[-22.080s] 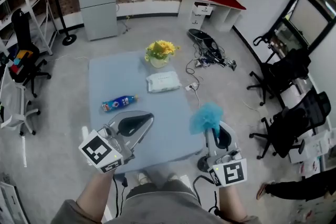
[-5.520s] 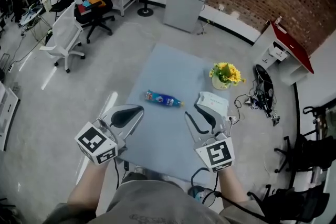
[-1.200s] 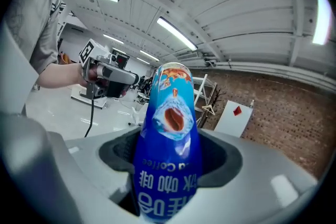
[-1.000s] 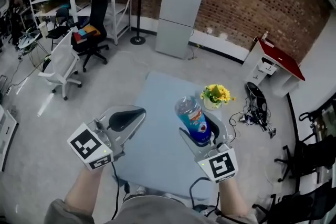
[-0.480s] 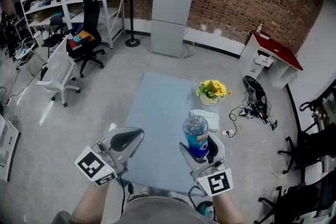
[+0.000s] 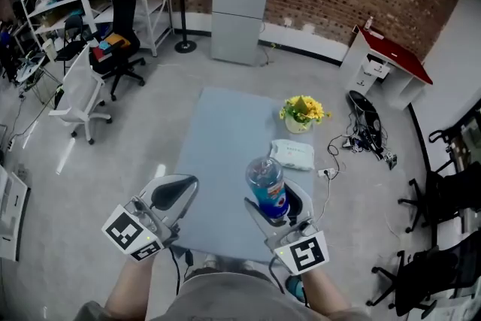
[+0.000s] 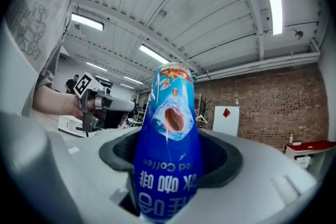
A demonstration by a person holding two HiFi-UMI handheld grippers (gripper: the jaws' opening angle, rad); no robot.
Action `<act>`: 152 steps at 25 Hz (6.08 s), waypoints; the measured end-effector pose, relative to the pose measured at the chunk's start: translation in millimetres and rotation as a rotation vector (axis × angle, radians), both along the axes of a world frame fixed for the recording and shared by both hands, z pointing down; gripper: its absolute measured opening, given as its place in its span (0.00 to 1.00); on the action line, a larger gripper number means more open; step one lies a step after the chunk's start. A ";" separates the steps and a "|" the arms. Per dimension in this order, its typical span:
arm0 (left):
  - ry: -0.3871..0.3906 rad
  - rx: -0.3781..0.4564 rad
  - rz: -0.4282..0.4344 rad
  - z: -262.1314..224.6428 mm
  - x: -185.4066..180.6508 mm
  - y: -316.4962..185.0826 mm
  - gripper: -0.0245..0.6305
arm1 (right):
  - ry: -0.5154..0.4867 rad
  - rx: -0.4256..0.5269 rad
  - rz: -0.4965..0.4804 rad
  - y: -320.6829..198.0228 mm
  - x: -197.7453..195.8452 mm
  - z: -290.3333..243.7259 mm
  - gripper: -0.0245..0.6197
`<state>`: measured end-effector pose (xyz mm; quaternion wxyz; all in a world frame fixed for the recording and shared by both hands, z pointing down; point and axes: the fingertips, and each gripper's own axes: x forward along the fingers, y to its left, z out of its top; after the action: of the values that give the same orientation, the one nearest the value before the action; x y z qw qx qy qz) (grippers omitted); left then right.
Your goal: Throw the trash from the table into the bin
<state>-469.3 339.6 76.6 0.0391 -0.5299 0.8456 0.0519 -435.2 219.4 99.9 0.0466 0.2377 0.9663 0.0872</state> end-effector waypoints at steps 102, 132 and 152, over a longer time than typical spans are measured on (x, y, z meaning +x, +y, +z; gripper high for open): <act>-0.041 -0.111 1.353 42.8 543.0 -460.9 0.04 | -0.018 -0.051 1.559 -324.2 675.2 42.6 0.52; 0.136 -0.309 1.288 272.3 518.3 -631.6 0.04 | 0.377 -0.140 1.519 -496.8 648.2 260.8 0.52; 0.336 -0.654 1.191 690.4 522.8 -652.7 0.04 | 0.740 -0.342 1.351 -517.0 624.1 684.4 0.52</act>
<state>53.5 -313.1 767.0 -0.2888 -0.8726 0.3779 -0.1113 188.9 -297.5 784.3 -0.3052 -0.3976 0.8542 -0.1382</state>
